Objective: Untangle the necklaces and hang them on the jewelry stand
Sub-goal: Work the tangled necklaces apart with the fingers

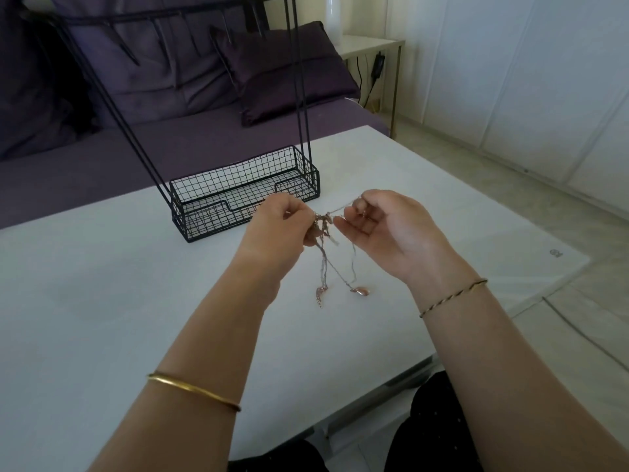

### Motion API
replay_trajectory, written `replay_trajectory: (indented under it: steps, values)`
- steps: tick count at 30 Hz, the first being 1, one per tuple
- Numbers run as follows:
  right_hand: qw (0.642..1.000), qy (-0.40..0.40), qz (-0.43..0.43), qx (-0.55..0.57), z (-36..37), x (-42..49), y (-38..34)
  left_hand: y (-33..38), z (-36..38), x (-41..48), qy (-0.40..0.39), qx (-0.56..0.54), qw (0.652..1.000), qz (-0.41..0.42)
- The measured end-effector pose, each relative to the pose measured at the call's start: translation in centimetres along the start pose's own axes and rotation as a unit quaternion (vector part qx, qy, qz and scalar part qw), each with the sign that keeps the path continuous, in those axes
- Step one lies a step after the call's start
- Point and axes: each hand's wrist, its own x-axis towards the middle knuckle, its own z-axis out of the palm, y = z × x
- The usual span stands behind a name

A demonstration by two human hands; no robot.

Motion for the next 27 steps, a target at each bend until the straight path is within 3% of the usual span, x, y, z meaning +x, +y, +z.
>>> replay_trajectory:
  steps: [4, 8, 14, 21, 23, 27]
  values:
    - [0.999, 0.001, 0.015, 0.030, 0.0, 0.0, -0.2, 0.0, 0.1, 0.0, -0.013, -0.026, 1.000, -0.004]
    - [0.993, 0.013, -0.016, -0.116, -0.6, -0.2, -0.5, -0.2, -0.3, 0.2, -0.017, -0.058, 0.998, -0.016]
    - [0.910, 0.029, -0.096, -0.402, -1.2, -0.6, -0.6, -0.2, -0.5, 0.1, 0.022, -0.056, 0.998, -0.017]
    - [0.859, 0.023, -0.145, -0.490, -1.7, -0.2, -0.3, -0.2, -0.4, 0.2, 0.075, -0.047, 0.996, -0.012]
    - [0.870, 0.015, -0.105, -0.481, -1.6, -0.2, -0.3, -0.2, -0.5, 0.2, 0.079, -0.060, 0.995, -0.008]
    - [0.956, -0.009, 0.038, -0.290, -1.4, -0.2, -0.4, -0.1, -0.5, 0.2, 0.086, -0.069, 0.994, 0.000]
